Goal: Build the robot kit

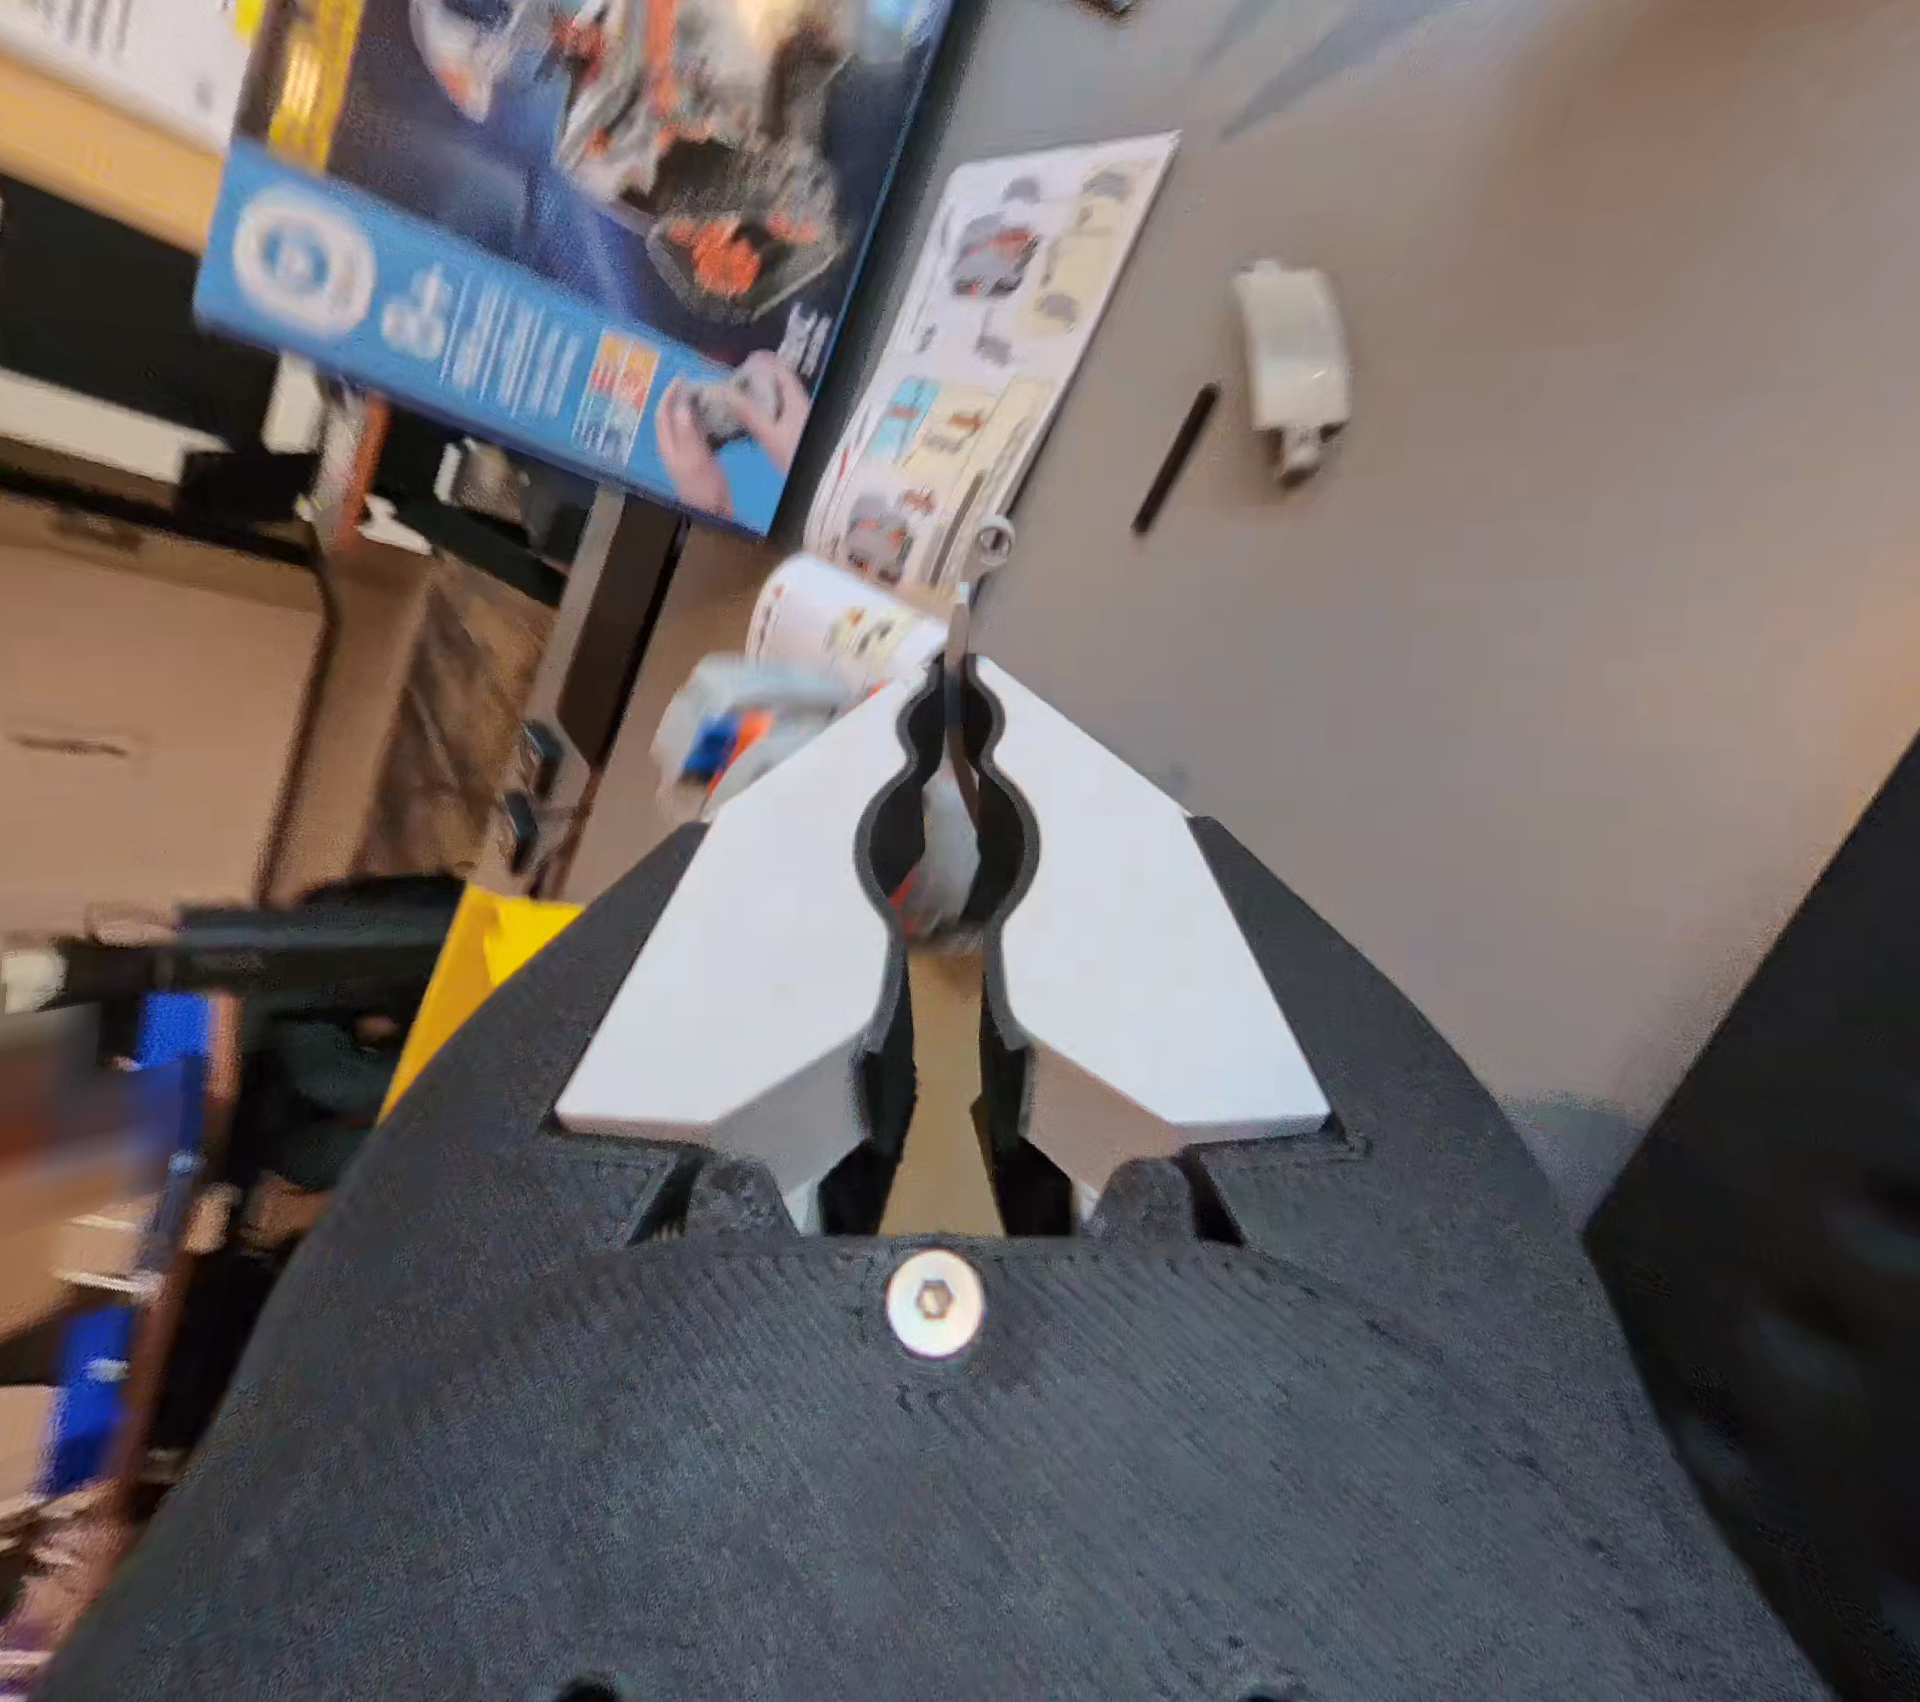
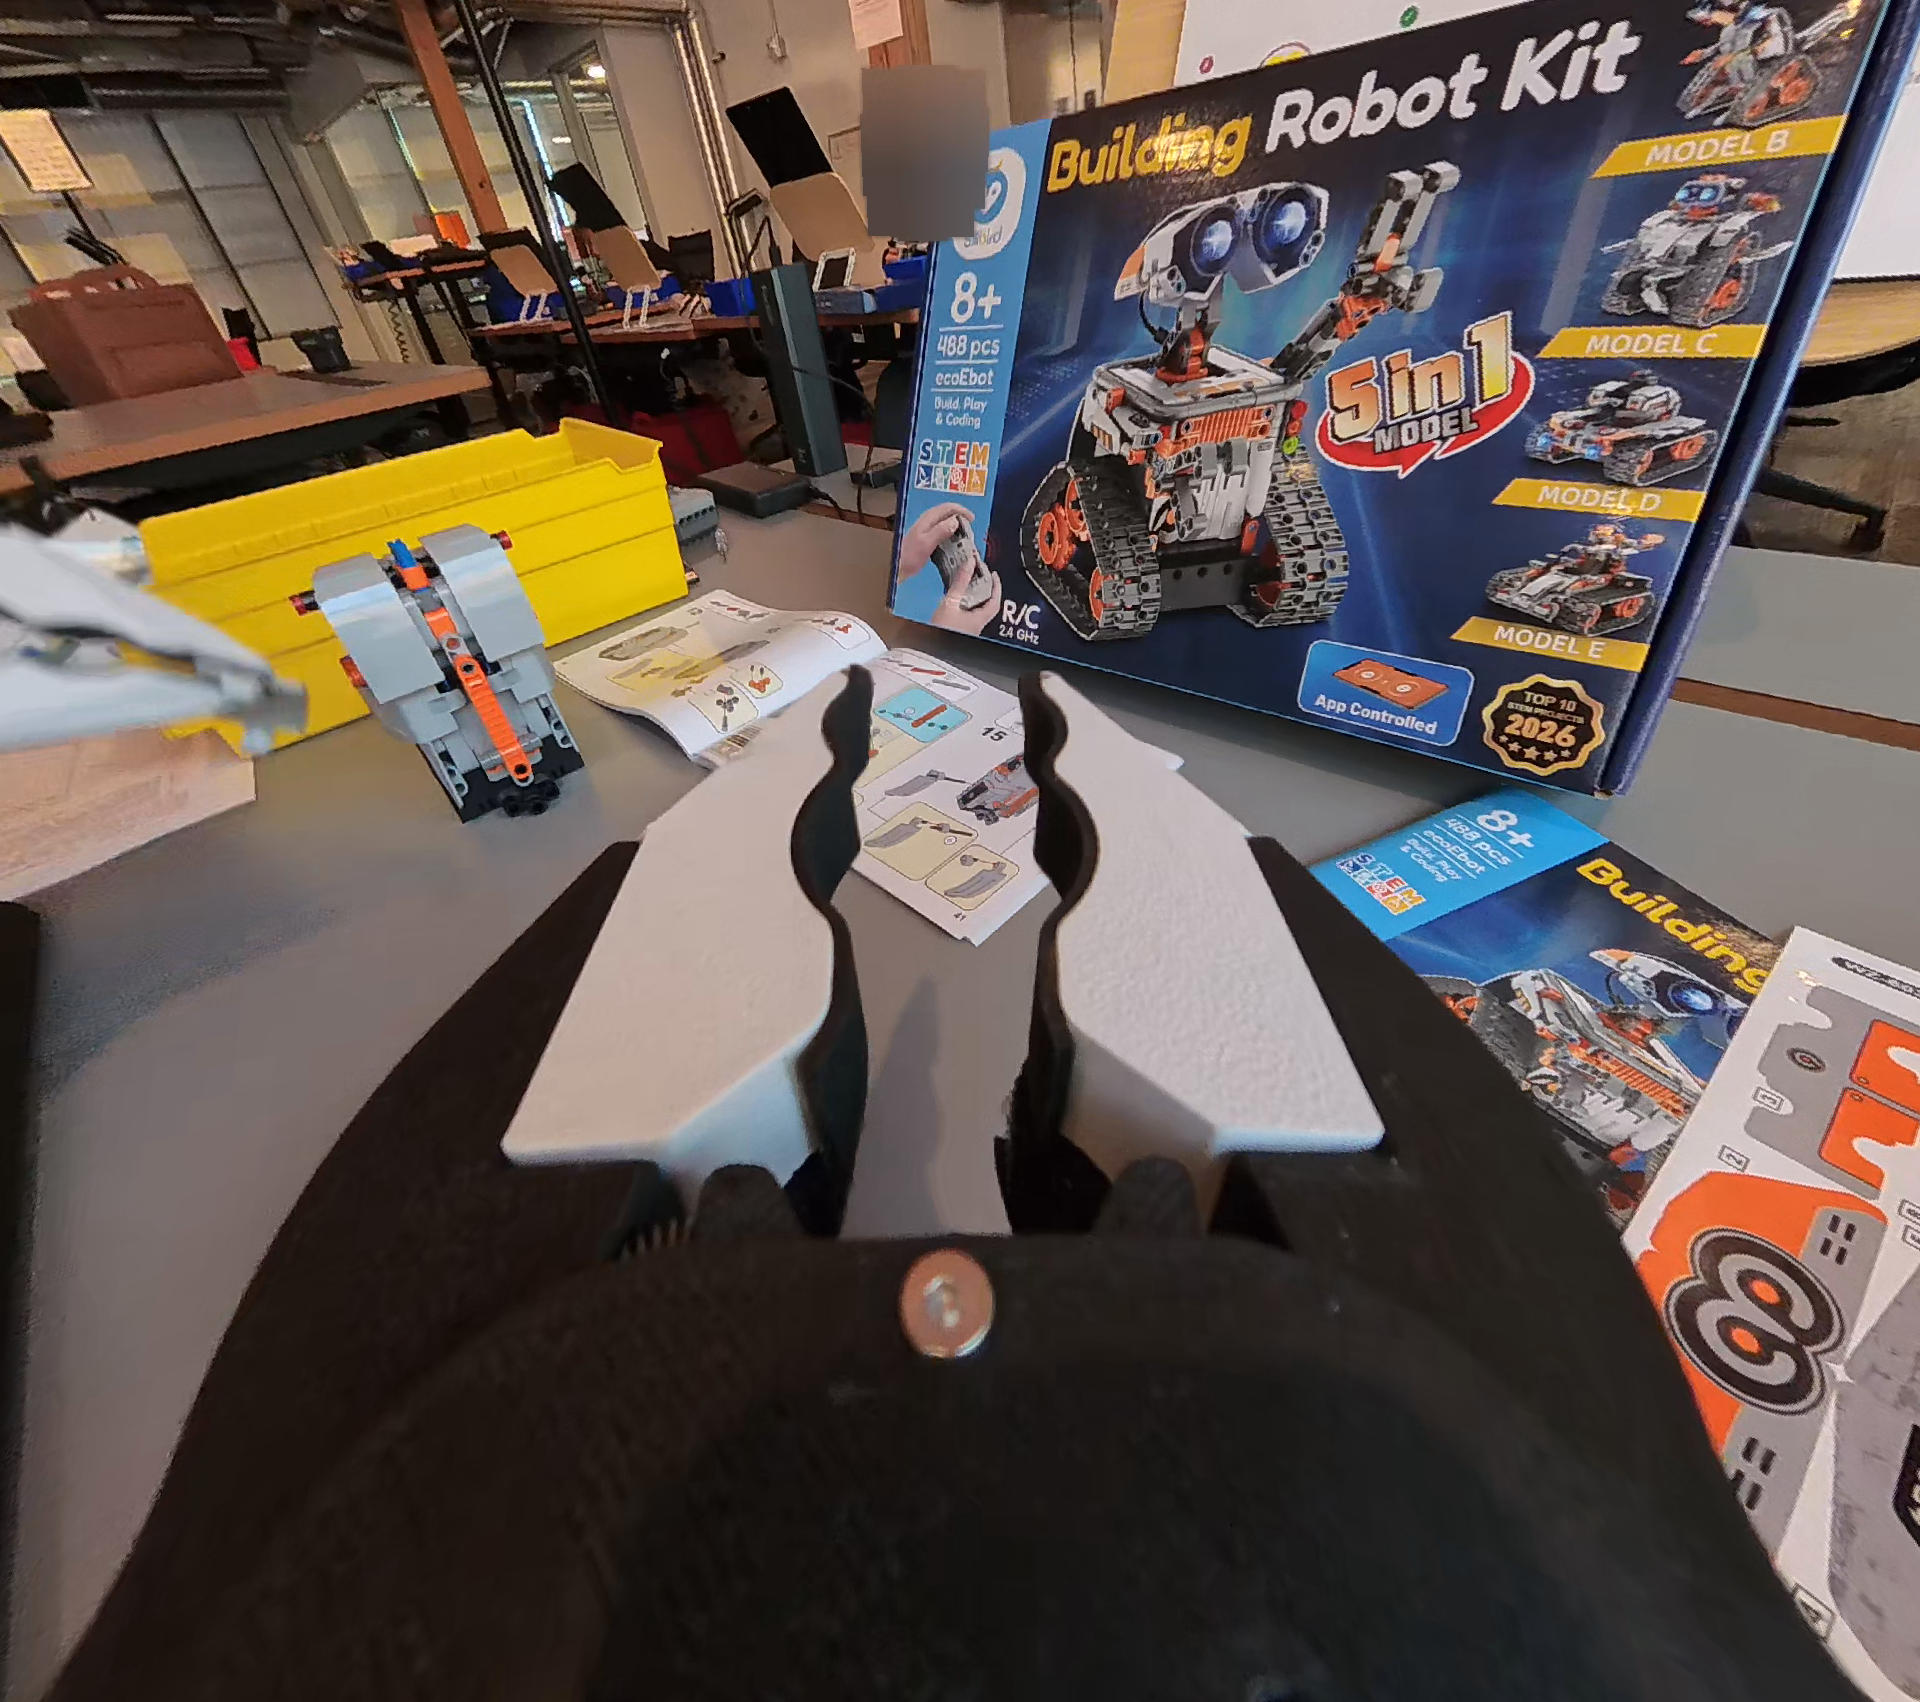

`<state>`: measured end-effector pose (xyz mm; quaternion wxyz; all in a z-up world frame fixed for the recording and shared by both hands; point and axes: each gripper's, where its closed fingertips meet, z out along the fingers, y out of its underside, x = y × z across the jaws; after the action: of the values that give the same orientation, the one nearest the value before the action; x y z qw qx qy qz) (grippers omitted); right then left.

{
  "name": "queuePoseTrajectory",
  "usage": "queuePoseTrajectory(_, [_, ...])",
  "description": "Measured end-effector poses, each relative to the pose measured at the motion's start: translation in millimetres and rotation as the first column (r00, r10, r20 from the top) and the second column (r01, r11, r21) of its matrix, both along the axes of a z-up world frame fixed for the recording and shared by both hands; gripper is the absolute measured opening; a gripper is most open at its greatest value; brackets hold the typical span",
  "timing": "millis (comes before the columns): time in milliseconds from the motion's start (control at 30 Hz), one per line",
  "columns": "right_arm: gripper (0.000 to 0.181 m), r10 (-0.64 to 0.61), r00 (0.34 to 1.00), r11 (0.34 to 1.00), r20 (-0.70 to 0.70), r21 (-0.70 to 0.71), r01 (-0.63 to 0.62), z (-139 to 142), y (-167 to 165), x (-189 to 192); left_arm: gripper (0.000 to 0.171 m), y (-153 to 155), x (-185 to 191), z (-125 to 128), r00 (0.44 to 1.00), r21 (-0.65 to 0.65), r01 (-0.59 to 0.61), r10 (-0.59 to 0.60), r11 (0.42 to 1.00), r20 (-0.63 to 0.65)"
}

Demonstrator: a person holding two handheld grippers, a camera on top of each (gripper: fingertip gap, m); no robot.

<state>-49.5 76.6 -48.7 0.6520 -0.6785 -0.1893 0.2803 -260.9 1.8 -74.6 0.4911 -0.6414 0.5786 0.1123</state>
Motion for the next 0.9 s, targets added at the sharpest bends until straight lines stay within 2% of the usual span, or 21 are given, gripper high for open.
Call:
queuePoseTrajectory(167, [0.027, -0.003, 0.995, 1.000, -0.103, -0.011, 0.002, 10, -2, 9, 0.000, -3, 77, -32, 0.969, 0.173, 0.117, -0.074, 0.978, -0.238])
queuePoseTrajectory(300, [0.027, -0.014, 0.992, 1.000, -0.128, -0.025, 0.011, 14, -2, 13, 0.001, -2, 115, -62, 0.945, 0.078, 0.135, -0.104, 0.988, -0.310])
queuePoseTrajectory(433, [0.027, -0.001, 0.994, 1.000, -0.112, -0.008, 0.000, 18, -5, 10, 0.000, -5, 141, -73, 0.925, 0.098, 0.170, -0.124, 0.981, -0.360])
queuePoseTrajectory(567, [0.027, 0.015, 0.990, 1.000, -0.141, -0.013, -0.017, 22, -6, 10, 0.001, -9, 149, -90, 0.904, 0.080, 0.183, -0.135, 0.980, -0.405])
queuePoseTrajectory(700, [0.027, 0.028, 0.983, 0.999, -0.182, -0.030, -0.033, 24, -6, 12, 0.005, -14, 149, -96, 0.910, 0.042, 0.180, -0.150, 0.983, -0.387])
queuePoseTrajectory(900, [0.028, 0.069, 0.980, 0.992, -0.188, -0.089, -0.087, 18, -8, 8, 0.014, -28, 145, -96, 0.957, -0.104, 0.149, -0.170, 0.983, -0.237])
